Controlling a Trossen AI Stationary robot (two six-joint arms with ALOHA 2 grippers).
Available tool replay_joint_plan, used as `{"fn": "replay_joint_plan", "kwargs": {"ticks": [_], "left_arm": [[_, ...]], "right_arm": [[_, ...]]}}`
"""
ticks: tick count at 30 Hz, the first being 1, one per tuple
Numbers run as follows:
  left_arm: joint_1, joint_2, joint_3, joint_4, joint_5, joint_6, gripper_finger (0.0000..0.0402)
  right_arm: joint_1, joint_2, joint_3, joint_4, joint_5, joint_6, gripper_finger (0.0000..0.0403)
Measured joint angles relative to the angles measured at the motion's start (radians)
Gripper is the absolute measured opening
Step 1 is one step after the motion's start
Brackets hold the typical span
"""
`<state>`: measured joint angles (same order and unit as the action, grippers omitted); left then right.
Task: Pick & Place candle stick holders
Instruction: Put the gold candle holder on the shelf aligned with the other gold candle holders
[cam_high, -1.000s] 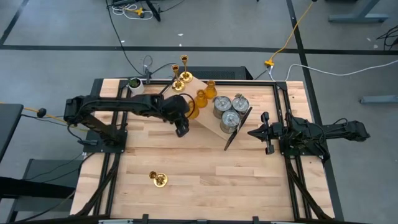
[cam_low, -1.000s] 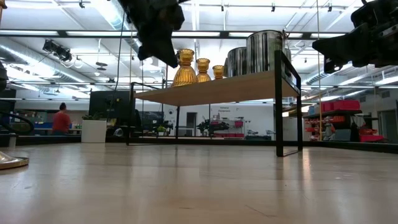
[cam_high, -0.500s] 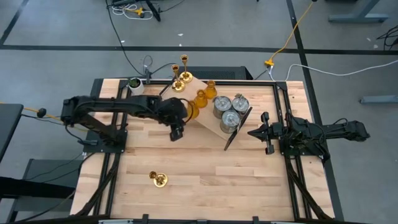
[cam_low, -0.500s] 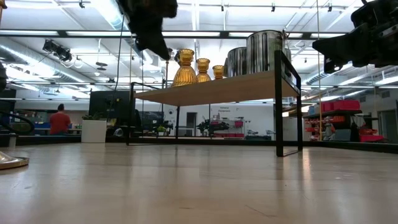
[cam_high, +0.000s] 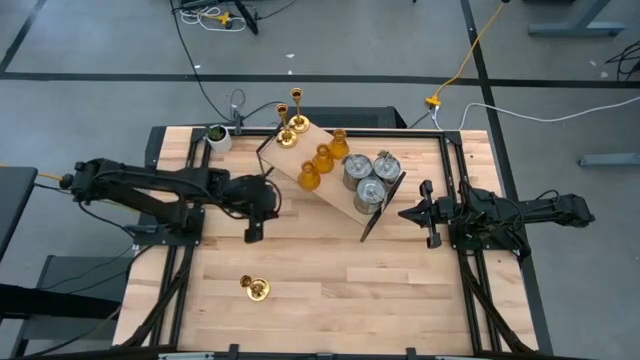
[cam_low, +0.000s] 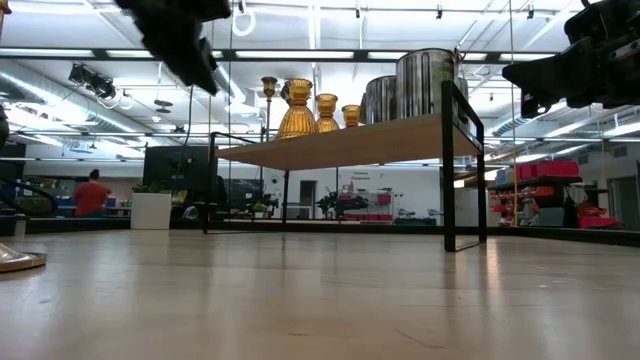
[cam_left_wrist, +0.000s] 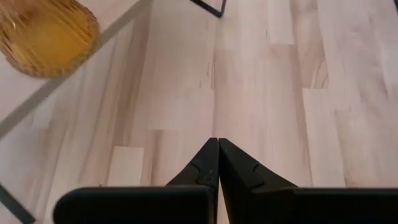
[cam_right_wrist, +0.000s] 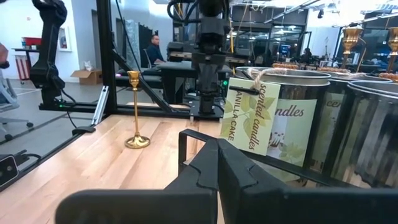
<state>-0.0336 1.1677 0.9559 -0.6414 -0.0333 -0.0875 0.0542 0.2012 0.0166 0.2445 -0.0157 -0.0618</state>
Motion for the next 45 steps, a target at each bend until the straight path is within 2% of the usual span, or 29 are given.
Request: {"fn": "replay_joint_plan", "kwargs": {"ticks": [12, 19, 25, 31, 45], "left_arm": [[-0.121, -0.170, -0.213, 0.110, 0.005, -0.010, 0.0026], [-0.222, -0.199, -0.244, 0.107, 0.015, 0.093, 0.0044], [-0.299, -0.208, -0.243, 0.090, 0.034, 0.099, 0.0063], [-0.356, -0.205, -0.244, 0.077, 0.039, 0.065, 0.0097], [-0.488, -0.204, -0.244, 0.051, 0.057, 0.002, 0.0208]], "right_arm": [[0.000, 0.000, 0.000, 0.000, 0.000, 0.000, 0.0003], [0.000, 0.000, 0.000, 0.000, 0.000, 0.000, 0.0003], [0.000, 0.000, 0.000, -0.001, 0.000, 0.000, 0.0003], [0.000, 0.000, 0.000, -0.001, 0.000, 0.000, 0.0003], [0.000, 0.000, 0.000, 0.000, 0.000, 0.000, 0.0003]]}}
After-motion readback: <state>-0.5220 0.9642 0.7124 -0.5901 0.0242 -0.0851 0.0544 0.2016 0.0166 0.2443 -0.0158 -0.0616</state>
